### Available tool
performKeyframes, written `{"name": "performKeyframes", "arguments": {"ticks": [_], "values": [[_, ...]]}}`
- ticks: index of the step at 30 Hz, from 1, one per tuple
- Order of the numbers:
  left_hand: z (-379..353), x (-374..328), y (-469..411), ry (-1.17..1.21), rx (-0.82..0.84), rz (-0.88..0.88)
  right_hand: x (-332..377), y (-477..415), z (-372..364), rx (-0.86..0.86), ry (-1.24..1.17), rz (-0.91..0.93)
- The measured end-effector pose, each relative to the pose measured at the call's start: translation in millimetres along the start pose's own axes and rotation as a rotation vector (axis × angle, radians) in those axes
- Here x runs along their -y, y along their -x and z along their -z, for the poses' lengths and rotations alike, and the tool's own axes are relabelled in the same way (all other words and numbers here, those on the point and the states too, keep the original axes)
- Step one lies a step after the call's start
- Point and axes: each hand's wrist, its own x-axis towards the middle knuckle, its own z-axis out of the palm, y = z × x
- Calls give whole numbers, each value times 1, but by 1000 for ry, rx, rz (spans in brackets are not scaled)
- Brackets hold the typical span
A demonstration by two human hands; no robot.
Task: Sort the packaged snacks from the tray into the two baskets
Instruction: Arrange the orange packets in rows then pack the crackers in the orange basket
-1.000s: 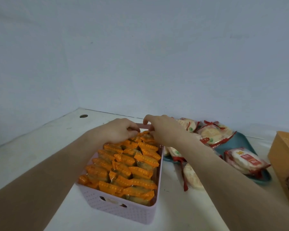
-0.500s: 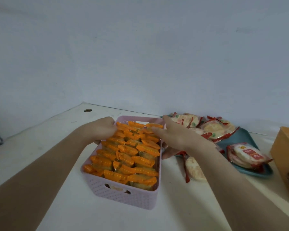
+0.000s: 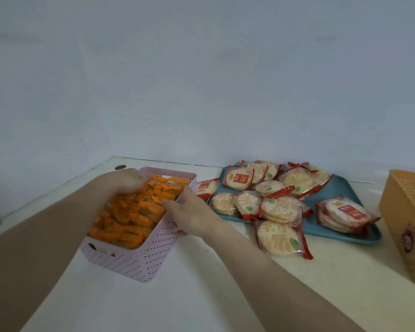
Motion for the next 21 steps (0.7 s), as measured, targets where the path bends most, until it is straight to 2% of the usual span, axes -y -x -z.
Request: {"name": "performKeyframes", "arguments": {"ticks": [2, 4, 6, 9, 11, 13, 15, 18, 21], "values": [[8, -11, 4, -118, -82, -41, -7, 6, 14, -19, 103, 40], [16, -34, 8, -193, -219, -149, -18, 13, 39, -176, 383, 98], [13, -72, 15, -140, -279, -330, -29, 20, 67, -266, 663, 39], [-15, -138, 38, -27, -133, -591, -51, 35, 111, -82, 828, -221], [-51, -169, 47, -54, 13, -672, -71, 50, 135, 18, 923, -327], [-84, -182, 42, -82, 124, -629, -91, 64, 145, 87, 924, -398], [-110, -182, 28, -63, 162, -530, -109, 73, 151, 66, 875, -351], [-120, -179, 16, 17, 130, -471, -118, 83, 167, -40, 811, -191], [-122, -176, 8, 9, 61, -464, -123, 86, 184, -156, 611, -117]]}}
